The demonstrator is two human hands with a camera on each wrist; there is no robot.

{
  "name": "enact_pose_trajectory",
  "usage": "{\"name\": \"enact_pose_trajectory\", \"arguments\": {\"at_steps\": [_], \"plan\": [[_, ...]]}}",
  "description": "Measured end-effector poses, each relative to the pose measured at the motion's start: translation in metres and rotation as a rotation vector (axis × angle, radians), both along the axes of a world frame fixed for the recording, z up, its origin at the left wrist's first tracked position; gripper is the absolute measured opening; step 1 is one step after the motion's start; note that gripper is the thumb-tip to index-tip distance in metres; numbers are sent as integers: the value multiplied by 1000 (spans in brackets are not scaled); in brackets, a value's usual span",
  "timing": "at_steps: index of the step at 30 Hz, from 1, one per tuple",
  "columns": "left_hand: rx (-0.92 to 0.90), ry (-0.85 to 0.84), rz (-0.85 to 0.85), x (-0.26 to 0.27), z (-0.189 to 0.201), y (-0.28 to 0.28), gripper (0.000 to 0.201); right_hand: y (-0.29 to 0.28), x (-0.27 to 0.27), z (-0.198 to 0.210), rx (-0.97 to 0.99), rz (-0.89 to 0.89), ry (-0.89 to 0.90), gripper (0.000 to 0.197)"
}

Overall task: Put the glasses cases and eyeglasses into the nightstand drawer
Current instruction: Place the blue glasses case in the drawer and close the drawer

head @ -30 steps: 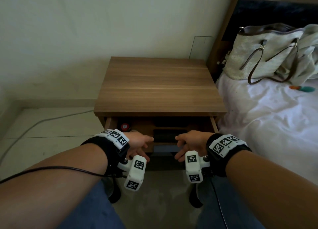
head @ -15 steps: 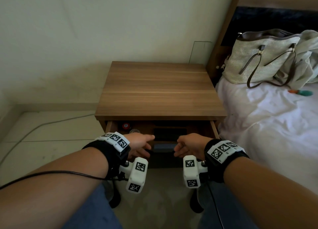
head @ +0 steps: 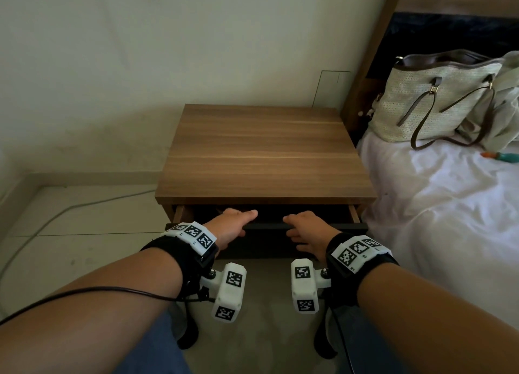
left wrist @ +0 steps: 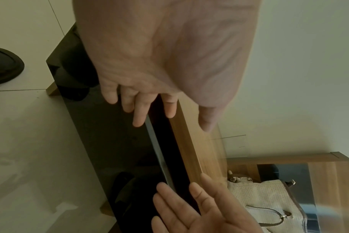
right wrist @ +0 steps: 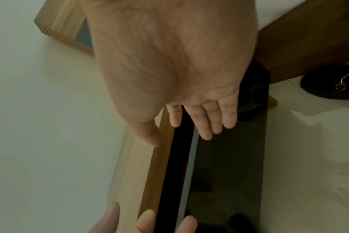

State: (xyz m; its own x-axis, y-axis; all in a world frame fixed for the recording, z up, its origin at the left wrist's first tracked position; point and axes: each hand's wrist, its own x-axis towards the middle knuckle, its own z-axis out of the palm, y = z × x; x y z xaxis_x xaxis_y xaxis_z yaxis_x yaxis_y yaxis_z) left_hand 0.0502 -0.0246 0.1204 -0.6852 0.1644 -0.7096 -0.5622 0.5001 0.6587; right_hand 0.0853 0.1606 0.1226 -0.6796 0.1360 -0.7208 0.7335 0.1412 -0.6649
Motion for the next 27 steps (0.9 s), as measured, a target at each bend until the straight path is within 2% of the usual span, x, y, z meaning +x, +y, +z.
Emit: {"name": "enact_pose_trajectory", "arguments": {"at_steps": [1, 3, 10, 14, 21, 27], "plan": [[13, 25, 16, -3, -2, 1, 49, -1, -3, -2, 4, -23, 17, 48], [34, 62, 47, -7, -3, 1, 48, -2, -7, -5, 9, -56, 49, 56], [94, 56, 90, -24, -2, 0, 76, -10, -24, -5, -47, -57, 119, 82], [124, 49, 106, -29, -5, -1, 81, -11, -35, -4, -100, -102, 123, 75], [149, 81, 121, -38, -11, -2, 77, -8, -48, -8, -161, -196, 124, 63], [137, 123, 99, -40, -14, -4, 79, -9, -52, -13, -147, -238, 141, 61]]}}
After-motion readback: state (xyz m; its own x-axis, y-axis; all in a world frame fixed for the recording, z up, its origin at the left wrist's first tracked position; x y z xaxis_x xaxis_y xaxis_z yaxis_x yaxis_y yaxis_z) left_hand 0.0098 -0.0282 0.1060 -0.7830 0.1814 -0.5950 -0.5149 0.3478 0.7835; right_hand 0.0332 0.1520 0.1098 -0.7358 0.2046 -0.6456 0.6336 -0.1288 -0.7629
